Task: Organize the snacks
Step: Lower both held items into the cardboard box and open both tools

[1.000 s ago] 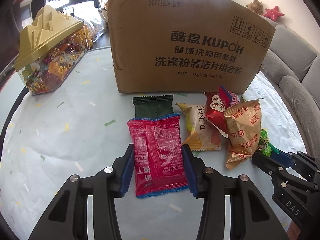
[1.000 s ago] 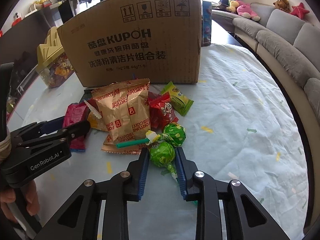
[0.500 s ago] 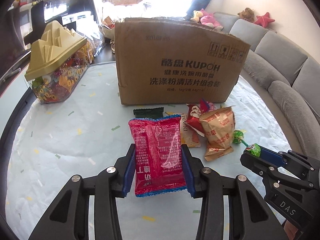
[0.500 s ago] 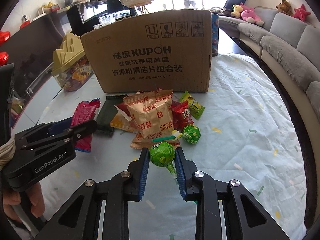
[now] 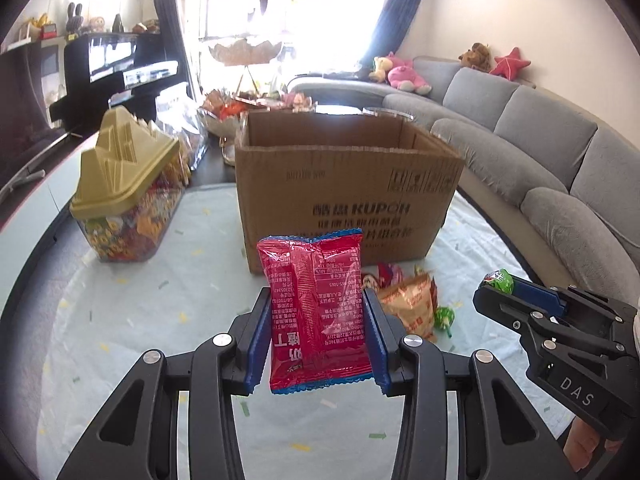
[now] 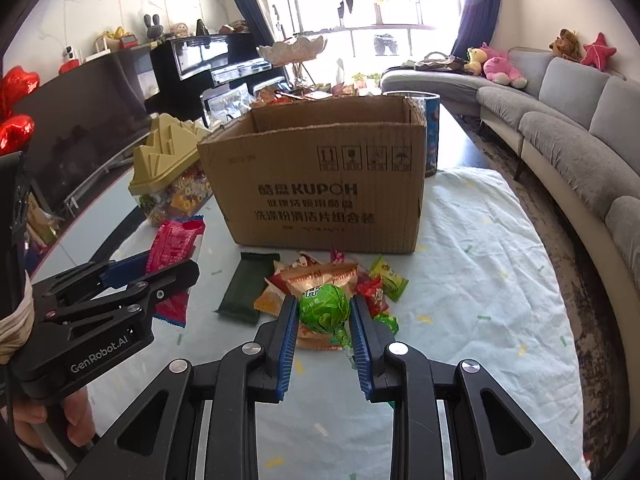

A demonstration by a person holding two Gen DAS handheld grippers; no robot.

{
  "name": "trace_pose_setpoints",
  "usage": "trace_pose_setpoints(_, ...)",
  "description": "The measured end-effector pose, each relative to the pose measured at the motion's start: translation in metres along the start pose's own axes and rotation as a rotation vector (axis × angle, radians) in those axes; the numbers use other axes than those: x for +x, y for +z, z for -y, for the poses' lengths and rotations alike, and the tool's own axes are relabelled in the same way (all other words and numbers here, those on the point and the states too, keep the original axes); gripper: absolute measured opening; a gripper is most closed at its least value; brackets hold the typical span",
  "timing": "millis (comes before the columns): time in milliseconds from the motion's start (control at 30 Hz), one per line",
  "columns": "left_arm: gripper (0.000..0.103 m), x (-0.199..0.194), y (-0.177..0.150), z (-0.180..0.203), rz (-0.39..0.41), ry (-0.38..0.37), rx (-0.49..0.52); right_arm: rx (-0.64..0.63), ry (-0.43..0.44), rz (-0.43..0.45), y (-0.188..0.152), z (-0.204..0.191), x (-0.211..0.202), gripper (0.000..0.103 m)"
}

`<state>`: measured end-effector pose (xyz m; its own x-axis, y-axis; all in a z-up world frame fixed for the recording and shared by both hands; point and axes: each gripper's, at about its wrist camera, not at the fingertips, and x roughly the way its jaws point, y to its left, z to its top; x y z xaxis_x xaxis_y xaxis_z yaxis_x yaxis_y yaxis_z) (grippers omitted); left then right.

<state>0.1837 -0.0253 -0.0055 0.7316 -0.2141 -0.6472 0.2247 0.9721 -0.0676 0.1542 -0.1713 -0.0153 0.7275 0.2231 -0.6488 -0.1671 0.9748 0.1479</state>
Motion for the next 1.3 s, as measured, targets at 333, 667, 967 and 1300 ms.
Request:
trace_pose_setpoints(333,0.042,-0.019,0.05,-0.002,0.112,-0.002,0.038,-0.016,0.006,0.125,0.048,-0.005,-0.018,0.027)
trace_pose_setpoints(667,0.042,-0.021,0.095,-0.006,0.167,0.007,0.067,-0.032,-0.002,0.207,0.097,-0.004,-0.024,0.027)
trace_pose_setpoints(967,0.042,0.0,0.124,-0.011,0.159,0.012,0.076,-0.033,0.002,0.215,0.128,0.0,-0.01,0.027)
trace_pose_setpoints(1300,0.042,0.041,0.143,-0.016,0.116,0.008,0.079,-0.032,0.003,0.177,0.152,0.008,0.028,0.027)
